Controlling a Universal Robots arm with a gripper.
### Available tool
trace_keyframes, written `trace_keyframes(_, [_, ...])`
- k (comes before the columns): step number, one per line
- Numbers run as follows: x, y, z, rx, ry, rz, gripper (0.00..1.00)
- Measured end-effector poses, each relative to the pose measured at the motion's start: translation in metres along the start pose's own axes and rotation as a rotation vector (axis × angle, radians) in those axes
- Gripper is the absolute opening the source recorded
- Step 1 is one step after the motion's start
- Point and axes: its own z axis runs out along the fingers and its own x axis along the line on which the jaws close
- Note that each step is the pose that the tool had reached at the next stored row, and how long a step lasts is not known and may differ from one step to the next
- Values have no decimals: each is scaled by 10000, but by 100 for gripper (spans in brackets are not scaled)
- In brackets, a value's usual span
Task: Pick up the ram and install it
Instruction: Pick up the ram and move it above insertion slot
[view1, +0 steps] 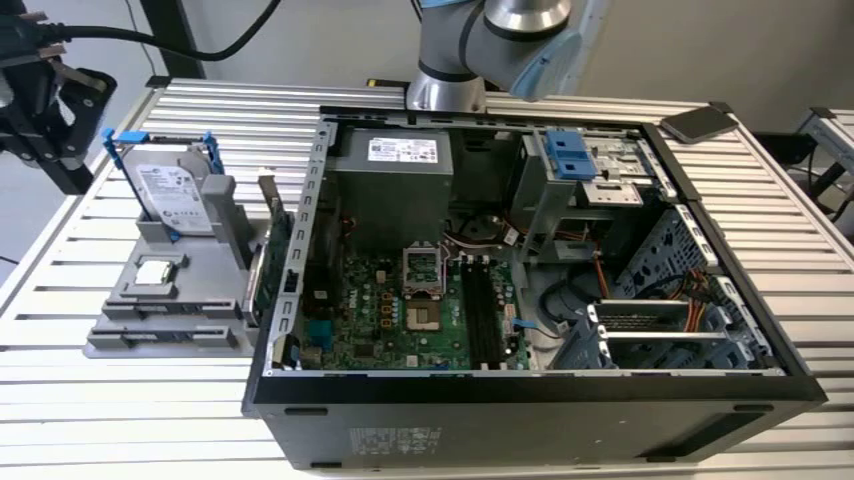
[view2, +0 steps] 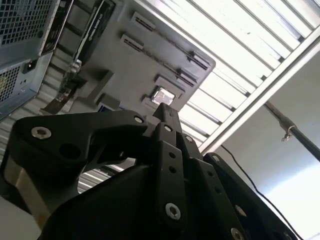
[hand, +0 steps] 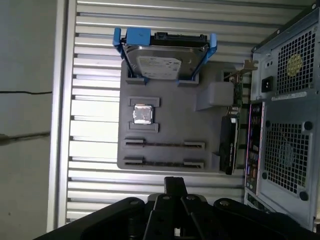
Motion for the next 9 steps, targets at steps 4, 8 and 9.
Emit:
trace_keyframes(4, [0, 0, 0, -18, 35, -702, 0])
trace_keyframes(8, [0, 0, 0, -34, 72, -1417, 0])
trace_keyframes(9, [0, 0, 0, -38, 81, -1593, 0])
